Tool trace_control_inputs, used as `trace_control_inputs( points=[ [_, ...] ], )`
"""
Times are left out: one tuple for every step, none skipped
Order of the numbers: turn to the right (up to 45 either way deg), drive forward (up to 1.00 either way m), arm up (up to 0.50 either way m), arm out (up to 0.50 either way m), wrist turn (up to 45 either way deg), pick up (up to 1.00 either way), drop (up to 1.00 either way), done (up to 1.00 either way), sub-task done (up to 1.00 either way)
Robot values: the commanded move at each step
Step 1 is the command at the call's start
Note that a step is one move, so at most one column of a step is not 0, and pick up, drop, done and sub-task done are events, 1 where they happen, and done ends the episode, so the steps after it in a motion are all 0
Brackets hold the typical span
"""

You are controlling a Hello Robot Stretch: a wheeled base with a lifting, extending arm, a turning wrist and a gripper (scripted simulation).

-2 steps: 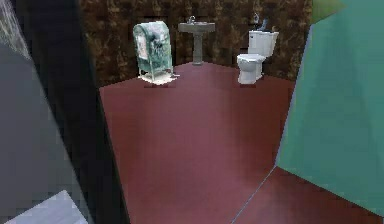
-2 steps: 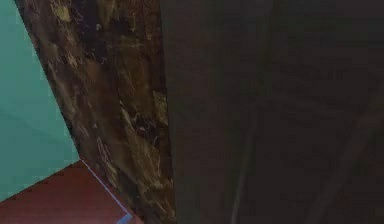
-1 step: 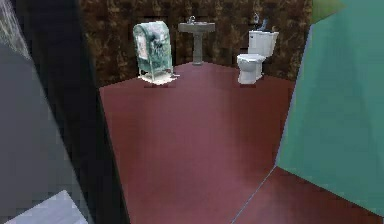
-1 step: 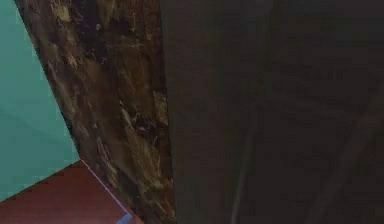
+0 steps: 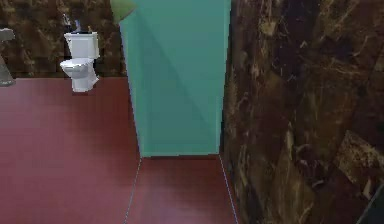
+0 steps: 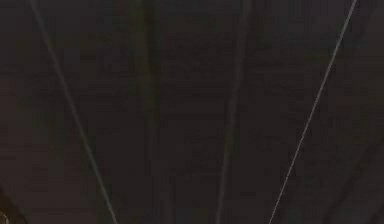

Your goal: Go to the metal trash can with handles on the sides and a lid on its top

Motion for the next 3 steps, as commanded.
trace_control_inputs(
  points=[
    [27.0, 0.0, 0.0, 0.0, 0.0, 0.0, 0.0, 0.0, 0.0],
    [-9.0, 0.0, 0.0, 0.0, 0.0, 0.0, 0.0, 0.0, 0.0],
    [-45.0, 0.0, 0.0, 0.0, 0.0, 0.0, 0.0, 0.0, 0.0]
  ],
)
